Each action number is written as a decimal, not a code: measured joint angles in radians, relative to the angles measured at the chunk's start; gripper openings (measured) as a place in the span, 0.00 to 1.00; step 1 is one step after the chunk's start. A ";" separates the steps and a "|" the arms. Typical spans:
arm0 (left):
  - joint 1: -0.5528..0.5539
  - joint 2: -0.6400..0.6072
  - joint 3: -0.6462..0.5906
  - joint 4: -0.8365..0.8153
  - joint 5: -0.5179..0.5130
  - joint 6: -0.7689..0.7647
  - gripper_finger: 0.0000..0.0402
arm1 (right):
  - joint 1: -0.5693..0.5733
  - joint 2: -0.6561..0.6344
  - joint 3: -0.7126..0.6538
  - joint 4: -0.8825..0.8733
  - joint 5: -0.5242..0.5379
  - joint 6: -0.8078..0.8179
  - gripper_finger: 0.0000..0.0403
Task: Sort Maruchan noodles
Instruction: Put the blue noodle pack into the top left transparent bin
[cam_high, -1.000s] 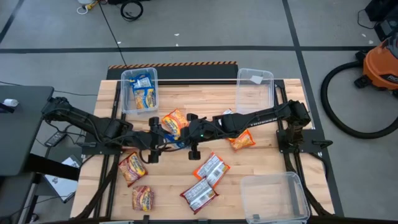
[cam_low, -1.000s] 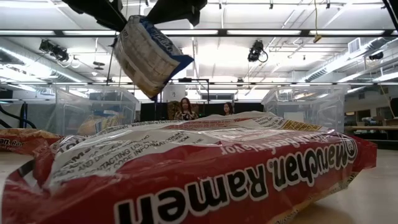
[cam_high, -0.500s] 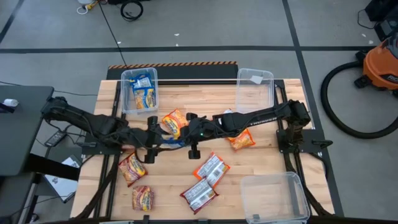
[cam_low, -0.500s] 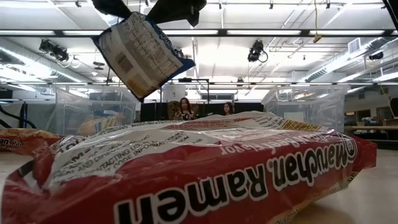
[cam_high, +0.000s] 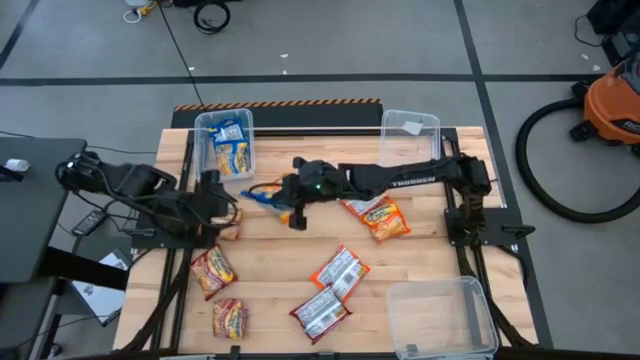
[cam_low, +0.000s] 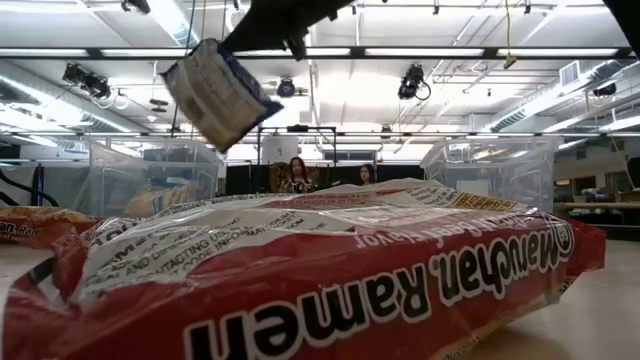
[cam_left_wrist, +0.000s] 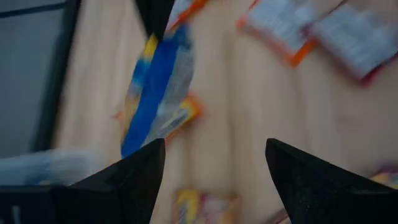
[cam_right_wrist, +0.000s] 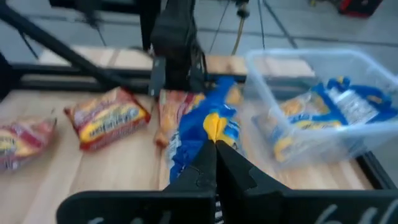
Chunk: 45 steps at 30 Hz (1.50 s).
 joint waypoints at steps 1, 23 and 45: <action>0.005 -0.008 0.000 -0.020 -0.023 0.004 0.71 | -0.007 0.000 0.000 0.014 -0.001 -0.003 0.01; 0.162 -0.081 -0.006 -0.026 0.044 0.074 0.71 | 0.028 0.060 0.001 0.125 -0.003 -0.063 0.02; 0.161 -0.082 -0.006 -0.016 0.052 0.139 0.71 | 0.292 0.358 0.000 -0.222 0.390 -0.095 0.38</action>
